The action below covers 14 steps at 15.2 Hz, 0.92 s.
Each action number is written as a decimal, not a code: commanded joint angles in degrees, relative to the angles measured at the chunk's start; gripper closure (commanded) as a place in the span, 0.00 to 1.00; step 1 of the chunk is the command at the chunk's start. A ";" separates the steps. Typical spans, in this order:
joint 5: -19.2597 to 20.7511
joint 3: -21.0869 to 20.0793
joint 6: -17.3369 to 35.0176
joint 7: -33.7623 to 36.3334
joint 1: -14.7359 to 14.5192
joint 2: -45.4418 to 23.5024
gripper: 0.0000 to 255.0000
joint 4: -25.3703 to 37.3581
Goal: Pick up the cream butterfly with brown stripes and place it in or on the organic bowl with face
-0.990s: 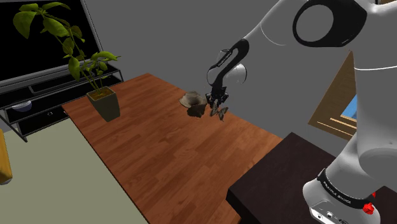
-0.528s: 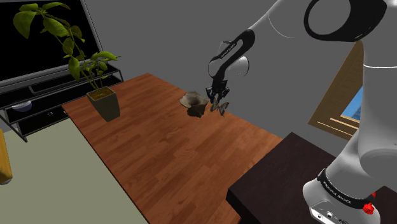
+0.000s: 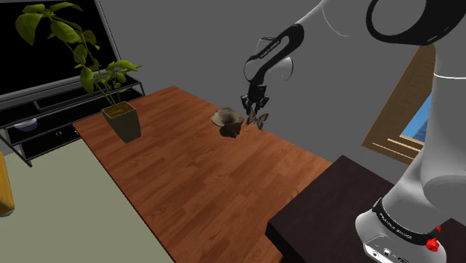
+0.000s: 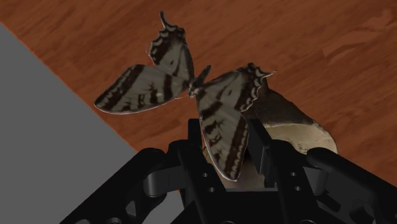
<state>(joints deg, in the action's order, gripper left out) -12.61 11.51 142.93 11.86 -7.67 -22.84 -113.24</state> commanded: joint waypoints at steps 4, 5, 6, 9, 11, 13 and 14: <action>-0.03 -0.61 -5.97 2.14 0.11 -8.48 1.00 14.44; -0.02 -0.74 -7.43 2.63 0.20 -10.56 1.00 17.98; -0.01 -0.87 -8.97 3.14 0.31 -12.72 1.00 21.70; 0.10 -1.25 -14.27 4.77 0.85 -19.89 1.00 34.26; 0.22 -1.51 -18.67 6.02 1.43 -25.64 1.00 44.50; 0.42 -1.83 -24.58 7.55 2.38 -33.15 1.00 58.08; 0.68 -2.19 -31.19 9.09 3.64 -41.35 1.00 73.11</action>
<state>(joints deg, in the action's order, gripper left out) -12.12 9.56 116.98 19.71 -4.77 -58.08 -51.41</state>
